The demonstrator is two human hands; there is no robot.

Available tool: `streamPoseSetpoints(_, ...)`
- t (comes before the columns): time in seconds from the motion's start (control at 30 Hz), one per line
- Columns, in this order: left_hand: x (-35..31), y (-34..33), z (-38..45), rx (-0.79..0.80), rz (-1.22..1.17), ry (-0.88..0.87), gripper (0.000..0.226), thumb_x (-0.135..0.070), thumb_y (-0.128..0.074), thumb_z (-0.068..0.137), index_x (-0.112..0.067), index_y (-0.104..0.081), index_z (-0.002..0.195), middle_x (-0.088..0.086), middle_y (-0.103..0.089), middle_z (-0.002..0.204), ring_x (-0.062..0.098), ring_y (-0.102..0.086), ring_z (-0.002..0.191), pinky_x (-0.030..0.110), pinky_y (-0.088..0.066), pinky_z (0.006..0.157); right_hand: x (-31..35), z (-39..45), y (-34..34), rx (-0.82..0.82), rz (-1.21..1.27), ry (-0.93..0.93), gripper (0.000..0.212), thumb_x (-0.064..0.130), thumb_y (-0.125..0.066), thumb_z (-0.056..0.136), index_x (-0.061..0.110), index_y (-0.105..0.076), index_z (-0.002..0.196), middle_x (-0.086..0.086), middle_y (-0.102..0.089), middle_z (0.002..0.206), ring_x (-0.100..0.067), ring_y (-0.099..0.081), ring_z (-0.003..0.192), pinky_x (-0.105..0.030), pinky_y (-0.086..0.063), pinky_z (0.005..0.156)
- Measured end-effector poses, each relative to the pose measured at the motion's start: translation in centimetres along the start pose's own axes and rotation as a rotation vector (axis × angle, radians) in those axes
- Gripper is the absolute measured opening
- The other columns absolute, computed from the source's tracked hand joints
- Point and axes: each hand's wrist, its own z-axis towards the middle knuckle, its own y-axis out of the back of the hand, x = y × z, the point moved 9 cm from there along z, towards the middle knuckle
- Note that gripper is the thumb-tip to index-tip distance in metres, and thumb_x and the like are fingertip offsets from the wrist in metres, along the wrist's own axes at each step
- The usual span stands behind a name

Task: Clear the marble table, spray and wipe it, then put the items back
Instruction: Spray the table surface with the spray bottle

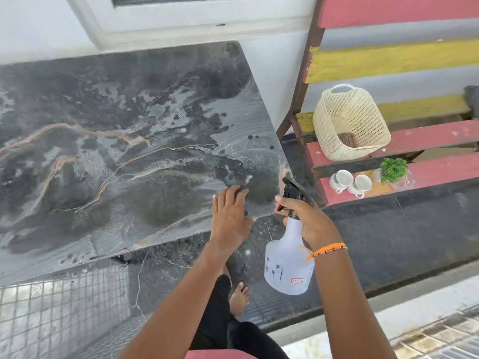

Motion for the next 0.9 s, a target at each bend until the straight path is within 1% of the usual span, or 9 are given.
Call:
streamPoseSetpoints(0.1, -0.5, 0.8, 3.1, -0.016, -0.063, 0.001, 0.072, -0.039, -0.064, 0.081, -0.021, -0.027, 0.141, 0.003, -0.025, 0.148, 0.026, -0.011, 0.142, 0.048, -0.010, 0.117, 3.1, 1.1, -1.2, 0.074, 0.012, 0.025, 0.006, 0.014, -0.067, 0.083, 0.010, -0.064, 0.081, -0.005, -0.064, 0.074, -0.016, -0.064, 0.072, -0.020, -0.045, 0.047)
streamPoseSetpoints(0.2, -0.3, 2.1, 6.4, -0.032, -0.127, 0.031, 0.075, -0.039, -0.065, 0.081, -0.019, -0.026, 0.142, 0.004, -0.021, 0.150, 0.025, -0.004, 0.144, 0.046, -0.002, 0.117, 6.3, 3.0, -3.0, 0.116, -0.008, 0.017, 0.010, 0.016, -0.068, 0.083, 0.010, -0.065, 0.075, -0.003, -0.066, 0.072, -0.021, -0.066, 0.079, -0.022, -0.048, 0.048)
streamPoseSetpoints(0.3, 0.4, 3.2, 9.5, -0.027, -0.146, 0.057, 0.078, -0.039, -0.063, 0.082, -0.017, -0.021, 0.144, 0.006, -0.016, 0.154, 0.025, 0.001, 0.145, 0.045, -0.002, 0.117, 9.0, 5.6, -5.1, 0.116, -0.083, 0.008, 0.013, 0.021, -0.069, 0.082, 0.011, -0.064, 0.074, -0.002, -0.066, 0.064, -0.019, -0.066, 0.069, -0.023, -0.048, 0.046)
streamPoseSetpoints(0.4, 0.6, 3.4, 11.9, 0.020, -0.113, 0.029, 0.080, -0.040, -0.061, 0.084, -0.020, -0.015, 0.146, 0.005, -0.008, 0.156, 0.025, 0.006, 0.145, 0.043, 0.001, 0.117, 10.7, 8.6, -6.6, 0.069, -0.152, -0.015, 0.016, 0.023, -0.067, 0.085, 0.010, -0.062, 0.077, -0.003, -0.058, 0.058, -0.015, -0.058, 0.050, -0.022, -0.048, 0.043)
streamPoseSetpoints(0.57, 0.4, 3.2, 14.3, 0.040, -0.150, -0.002, 0.071, -0.035, -0.059, 0.086, -0.019, -0.020, 0.144, 0.000, -0.011, 0.156, 0.022, 0.004, 0.145, 0.043, -0.002, 0.118, 11.3, 12.0, -6.6, 0.009, -0.234, -0.069, 0.020, 0.023, -0.065, 0.086, 0.012, -0.056, 0.071, -0.003, -0.050, 0.061, -0.013, -0.049, 0.053, -0.021, -0.044, 0.044)
streamPoseSetpoints(0.73, -0.3, 2.4, 15.9, 0.084, -0.132, -0.006, 0.065, -0.033, -0.052, 0.090, -0.020, -0.019, 0.145, -0.001, -0.010, 0.157, 0.023, 0.005, 0.145, 0.046, 0.002, 0.117, 12.1, 12.7, -4.5, 0.007, -0.096, -0.094, 0.019, 0.019, -0.065, 0.085, 0.012, -0.061, 0.068, -0.001, -0.058, 0.053, -0.012, -0.057, 0.045, -0.018, -0.045, 0.042)
streamPoseSetpoints(0.77, -0.6, 2.2, 16.2, 0.091, -0.139, -0.007, 0.065, -0.032, -0.052, 0.091, -0.020, -0.018, 0.145, -0.001, -0.010, 0.157, 0.024, 0.005, 0.145, 0.047, 0.003, 0.116, 12.5, 12.8, -3.8, 0.017, -0.085, -0.075, 0.019, 0.020, -0.066, 0.084, 0.013, -0.062, 0.066, -0.001, -0.060, 0.053, -0.012, -0.060, 0.046, -0.018, -0.044, 0.042)
streamPoseSetpoints(0.83, -1.7, 1.9, 16.7, 0.105, -0.169, -0.012, 0.064, -0.028, -0.052, 0.091, -0.020, -0.018, 0.145, -0.001, -0.013, 0.156, 0.023, 0.004, 0.145, 0.046, 0.002, 0.117, 13.3, 12.8, -1.9, 0.010, -0.057, -0.031, 0.016, 0.024, -0.071, 0.079, 0.017, -0.066, 0.065, -0.001, -0.065, 0.058, -0.013, -0.066, 0.056, -0.020, -0.046, 0.047)
streamPoseSetpoints(0.9, -3.5, 1.7, 17.5, 0.106, -0.218, -0.035, 0.063, -0.025, -0.052, 0.091, -0.019, -0.020, 0.144, -0.001, -0.020, 0.153, 0.022, -0.003, 0.145, 0.043, -0.004, 0.118, 14.5, 12.6, 0.5, -0.026, -0.043, 0.009, 0.014, 0.034, -0.078, 0.068, 0.022, -0.070, 0.071, 0.003, -0.071, 0.066, -0.012, -0.071, 0.068, -0.022, -0.047, 0.053)
